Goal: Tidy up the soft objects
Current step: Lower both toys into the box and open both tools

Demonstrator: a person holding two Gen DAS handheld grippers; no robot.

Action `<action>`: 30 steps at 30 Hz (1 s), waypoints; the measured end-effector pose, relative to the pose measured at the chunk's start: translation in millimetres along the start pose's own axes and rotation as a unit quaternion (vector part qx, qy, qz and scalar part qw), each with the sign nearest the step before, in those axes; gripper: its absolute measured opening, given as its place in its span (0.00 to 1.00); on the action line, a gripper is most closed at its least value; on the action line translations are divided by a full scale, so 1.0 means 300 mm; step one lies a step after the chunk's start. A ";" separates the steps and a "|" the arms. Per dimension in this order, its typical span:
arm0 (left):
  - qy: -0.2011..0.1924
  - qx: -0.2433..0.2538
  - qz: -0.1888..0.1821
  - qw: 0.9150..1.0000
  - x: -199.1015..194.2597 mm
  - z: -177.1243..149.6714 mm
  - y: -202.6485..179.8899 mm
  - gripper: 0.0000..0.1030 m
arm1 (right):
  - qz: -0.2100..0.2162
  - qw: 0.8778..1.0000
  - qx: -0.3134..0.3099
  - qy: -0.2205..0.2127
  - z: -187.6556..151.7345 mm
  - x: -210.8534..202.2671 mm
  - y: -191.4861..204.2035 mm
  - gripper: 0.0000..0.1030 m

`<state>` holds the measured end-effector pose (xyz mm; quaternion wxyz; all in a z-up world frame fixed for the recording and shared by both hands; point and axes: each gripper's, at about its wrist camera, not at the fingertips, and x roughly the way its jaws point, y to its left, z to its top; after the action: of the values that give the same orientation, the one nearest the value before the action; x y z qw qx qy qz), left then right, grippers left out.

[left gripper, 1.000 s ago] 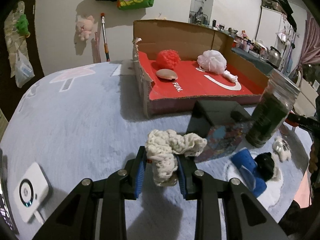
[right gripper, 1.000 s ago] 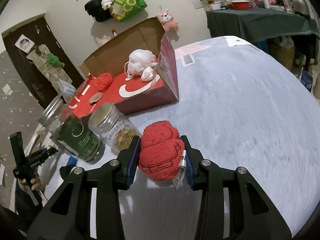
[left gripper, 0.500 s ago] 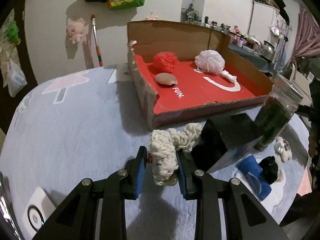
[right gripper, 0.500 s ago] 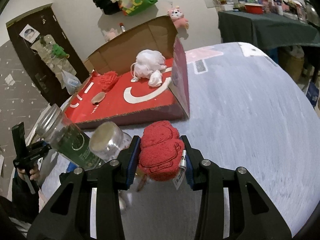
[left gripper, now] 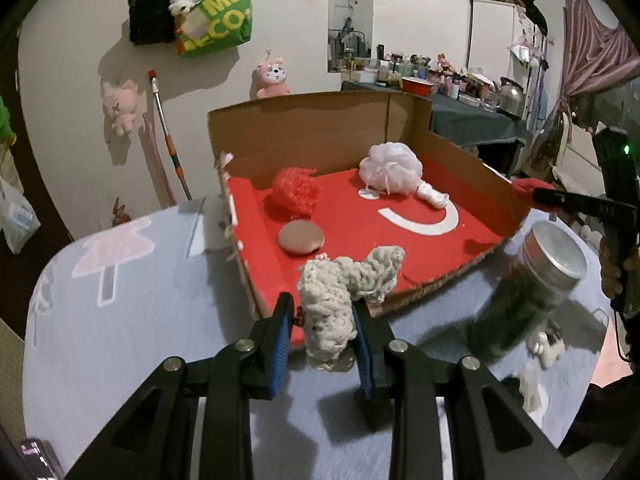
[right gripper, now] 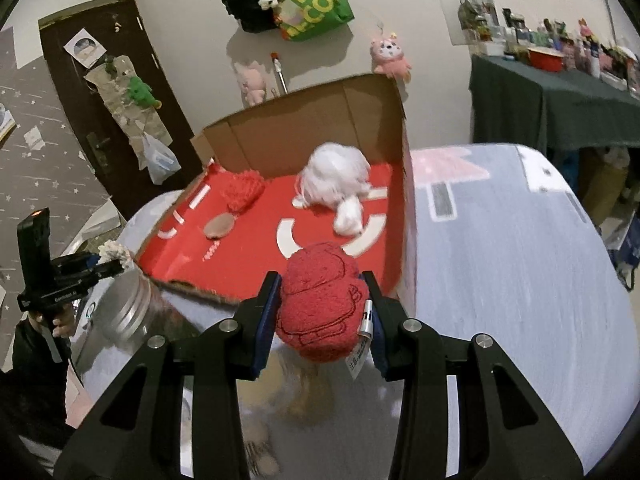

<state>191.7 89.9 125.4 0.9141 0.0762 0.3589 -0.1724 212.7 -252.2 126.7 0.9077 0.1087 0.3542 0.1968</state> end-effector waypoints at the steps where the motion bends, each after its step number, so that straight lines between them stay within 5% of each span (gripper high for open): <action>1: 0.002 0.003 -0.001 1.000 0.009 0.017 -0.009 0.29 | 0.003 1.000 -0.003 0.000 0.018 0.009 0.007 0.37; 10: 0.049 0.042 0.003 0.998 0.162 0.181 -0.101 0.29 | -0.002 0.998 -0.057 0.033 0.194 0.179 0.110 0.37; 17: 0.117 0.076 0.001 0.990 0.324 0.246 -0.142 0.29 | -0.029 0.990 -0.095 0.104 0.303 0.409 0.163 0.37; 30: 0.184 0.092 0.009 0.979 0.525 0.276 -0.157 0.29 | -0.030 0.969 -0.126 0.208 0.318 0.668 0.183 0.37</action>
<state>334.1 -16.6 77.8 0.8231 0.1933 0.5028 -0.1797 397.2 -121.4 94.0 0.8259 -0.0603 0.5110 0.2306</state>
